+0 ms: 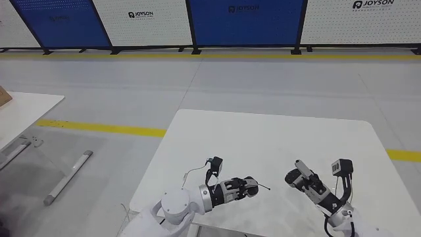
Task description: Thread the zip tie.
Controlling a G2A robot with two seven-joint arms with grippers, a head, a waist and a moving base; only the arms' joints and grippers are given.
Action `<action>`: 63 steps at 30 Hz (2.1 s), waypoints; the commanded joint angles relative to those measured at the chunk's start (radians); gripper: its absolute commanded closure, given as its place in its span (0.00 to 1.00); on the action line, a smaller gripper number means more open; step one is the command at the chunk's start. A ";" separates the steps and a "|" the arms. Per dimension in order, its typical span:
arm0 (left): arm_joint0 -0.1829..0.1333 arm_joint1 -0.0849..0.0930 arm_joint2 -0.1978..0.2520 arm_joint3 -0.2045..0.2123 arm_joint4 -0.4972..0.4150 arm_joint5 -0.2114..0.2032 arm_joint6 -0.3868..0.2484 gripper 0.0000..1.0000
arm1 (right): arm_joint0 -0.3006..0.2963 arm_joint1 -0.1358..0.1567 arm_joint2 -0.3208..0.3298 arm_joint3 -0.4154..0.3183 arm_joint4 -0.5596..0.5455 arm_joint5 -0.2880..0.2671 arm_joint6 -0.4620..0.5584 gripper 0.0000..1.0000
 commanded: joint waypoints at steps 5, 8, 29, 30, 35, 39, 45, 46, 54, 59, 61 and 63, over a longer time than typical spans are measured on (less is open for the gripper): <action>0.000 0.000 0.000 0.000 0.000 0.000 0.000 1.00 | 0.003 0.013 0.074 -0.048 -0.162 0.088 -0.016 0.00; 0.000 0.000 0.000 0.000 0.000 0.000 0.000 1.00 | 0.011 0.024 0.125 -0.090 -0.229 0.176 0.034 0.00; 0.000 0.000 0.000 0.000 0.000 0.000 0.000 1.00 | 0.069 0.040 0.157 -0.140 -0.405 0.347 0.162 0.00; 0.000 0.000 0.000 0.000 0.000 0.000 0.000 1.00 | 0.074 0.043 0.163 -0.146 -0.433 0.339 0.182 0.00; 0.000 0.000 0.000 0.000 0.000 0.000 0.000 1.00 | 0.113 0.065 0.195 -0.186 -0.671 0.343 0.320 0.00; 0.000 0.000 0.000 0.000 0.000 0.000 0.000 1.00 | 0.167 0.076 0.198 -0.160 -0.796 0.373 0.426 0.00; 0.000 0.000 0.000 0.000 0.000 0.000 0.000 1.00 | 0.189 0.079 0.195 -0.152 -0.830 0.389 0.460 0.00; 0.000 0.000 0.000 0.000 0.000 0.000 0.000 1.00 | 0.189 0.079 0.195 -0.152 -0.830 0.389 0.460 0.00; 0.000 0.000 0.000 0.000 0.000 0.000 0.000 1.00 | 0.189 0.079 0.195 -0.152 -0.830 0.389 0.460 0.00; 0.000 0.000 0.000 0.000 0.000 0.000 0.000 1.00 | 0.189 0.079 0.195 -0.152 -0.830 0.389 0.460 0.00; 0.000 0.000 0.000 0.000 0.000 0.000 0.000 1.00 | 0.179 0.081 0.194 -0.150 -0.855 0.373 0.466 0.00; 0.000 0.000 0.000 0.000 0.000 0.000 0.000 1.00 | 0.187 0.087 0.206 -0.148 -0.886 0.381 0.529 0.00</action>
